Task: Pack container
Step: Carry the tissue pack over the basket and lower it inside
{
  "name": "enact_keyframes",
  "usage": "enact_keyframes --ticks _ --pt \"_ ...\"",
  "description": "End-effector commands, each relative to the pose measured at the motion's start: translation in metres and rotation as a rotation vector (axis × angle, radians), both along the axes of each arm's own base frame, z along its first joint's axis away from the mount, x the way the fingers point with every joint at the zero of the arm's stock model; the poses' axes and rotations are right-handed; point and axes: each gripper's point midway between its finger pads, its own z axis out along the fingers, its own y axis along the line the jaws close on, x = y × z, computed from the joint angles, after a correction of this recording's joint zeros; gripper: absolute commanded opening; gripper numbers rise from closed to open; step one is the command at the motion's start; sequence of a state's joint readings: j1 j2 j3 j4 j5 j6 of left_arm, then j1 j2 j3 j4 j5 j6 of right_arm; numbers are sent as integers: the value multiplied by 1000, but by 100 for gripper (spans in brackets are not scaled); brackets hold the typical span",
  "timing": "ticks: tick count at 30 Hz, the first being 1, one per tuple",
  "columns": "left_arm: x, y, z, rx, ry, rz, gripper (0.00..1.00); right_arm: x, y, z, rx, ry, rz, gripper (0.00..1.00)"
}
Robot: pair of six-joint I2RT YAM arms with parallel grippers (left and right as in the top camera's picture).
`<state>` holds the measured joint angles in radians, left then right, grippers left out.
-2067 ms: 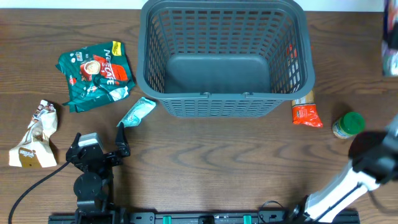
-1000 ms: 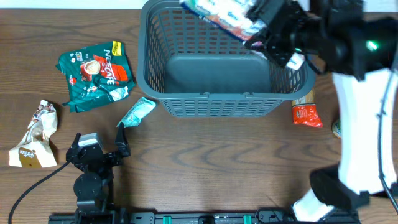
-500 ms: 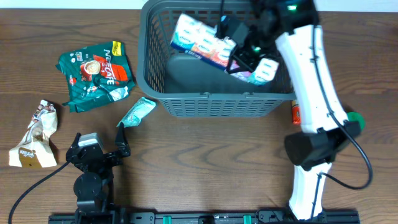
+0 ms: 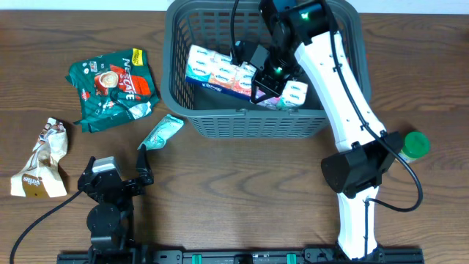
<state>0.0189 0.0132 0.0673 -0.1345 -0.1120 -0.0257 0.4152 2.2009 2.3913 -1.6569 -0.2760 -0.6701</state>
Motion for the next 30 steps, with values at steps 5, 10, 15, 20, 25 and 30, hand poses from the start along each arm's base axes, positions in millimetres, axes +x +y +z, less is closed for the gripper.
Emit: enact_keyframes --ticks 5,10,15,20,25,30 --pt "-1 3 -16 3 48 17 99 -5 -18 -23 -59 61 -7 2" --pt "-1 3 -16 3 48 17 99 6 -35 -39 -92 61 -47 2" --pt "-1 3 -16 3 48 17 99 15 -49 -39 -84 58 -102 2" --pt "-1 3 -16 3 48 17 99 15 -49 -37 -45 75 -118 6" --pt "-1 3 -16 3 48 17 99 14 -47 -37 -46 74 -108 12" --pt "-1 3 -16 3 48 17 99 14 -46 -37 -46 74 -106 4"
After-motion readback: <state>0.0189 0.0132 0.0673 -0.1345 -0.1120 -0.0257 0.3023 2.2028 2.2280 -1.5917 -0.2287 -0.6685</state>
